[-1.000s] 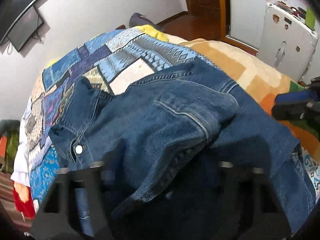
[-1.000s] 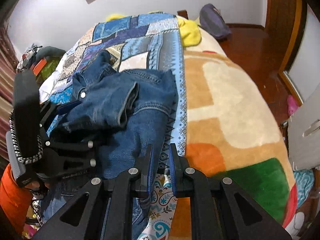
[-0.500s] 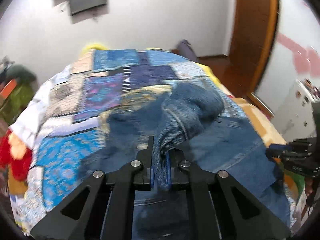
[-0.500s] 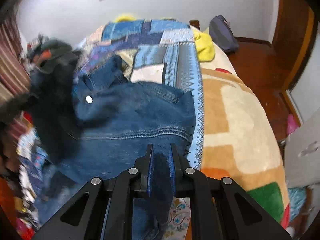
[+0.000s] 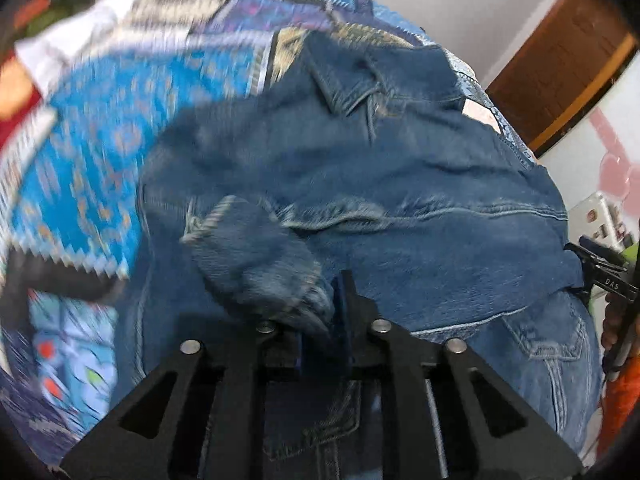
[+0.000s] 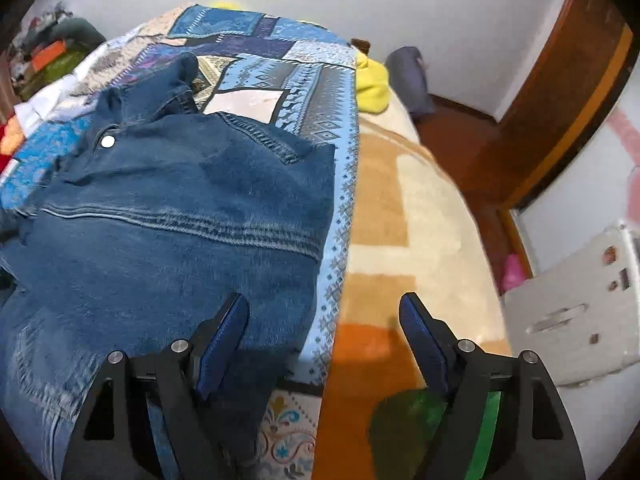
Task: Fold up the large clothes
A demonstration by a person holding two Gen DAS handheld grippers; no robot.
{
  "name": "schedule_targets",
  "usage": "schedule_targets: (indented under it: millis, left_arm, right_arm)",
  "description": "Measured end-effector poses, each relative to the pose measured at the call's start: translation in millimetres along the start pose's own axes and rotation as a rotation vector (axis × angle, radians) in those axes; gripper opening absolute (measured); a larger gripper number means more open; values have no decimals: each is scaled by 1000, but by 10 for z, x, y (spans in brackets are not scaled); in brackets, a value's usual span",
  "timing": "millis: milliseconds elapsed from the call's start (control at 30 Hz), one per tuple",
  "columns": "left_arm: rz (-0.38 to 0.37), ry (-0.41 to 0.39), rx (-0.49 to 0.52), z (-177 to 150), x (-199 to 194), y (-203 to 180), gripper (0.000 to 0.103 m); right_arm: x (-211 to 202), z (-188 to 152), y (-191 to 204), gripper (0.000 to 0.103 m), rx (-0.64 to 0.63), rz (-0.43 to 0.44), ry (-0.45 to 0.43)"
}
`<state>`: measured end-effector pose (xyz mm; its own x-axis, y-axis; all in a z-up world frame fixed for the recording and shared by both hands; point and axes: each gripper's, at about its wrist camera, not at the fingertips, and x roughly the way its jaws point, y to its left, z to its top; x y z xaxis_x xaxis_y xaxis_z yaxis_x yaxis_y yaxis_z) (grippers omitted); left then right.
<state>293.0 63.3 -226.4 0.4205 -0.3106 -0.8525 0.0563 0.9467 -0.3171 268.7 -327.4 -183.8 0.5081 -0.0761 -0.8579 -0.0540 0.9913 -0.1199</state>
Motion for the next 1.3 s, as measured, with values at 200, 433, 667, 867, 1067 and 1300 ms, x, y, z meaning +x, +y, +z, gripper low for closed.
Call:
schedule_targets:
  millis: [200,433,667,867,1067,1300]
  left_arm:
    - [-115,7,-129,116,-60,250,64]
    - [-94,8,-190,312,-28,332,32]
    - [35,-178,-48,536,-543,64,22]
    - [91,-289,16,684,-863,76,22]
    - [182,-116,22,381,-308,378,27]
    - [300,-60,30,53,-8,547,77]
  right_arm:
    - [-54,-12,-334,77,219,205,66]
    - [-130,30,-169,77,269,322,50]
    - [-149,179,-57,77,275,365,30]
    - [-218,346,22,79,244,352,1]
    - [59,357,252,85,173,314,73]
    - [229,175,293,94,108,278,110]
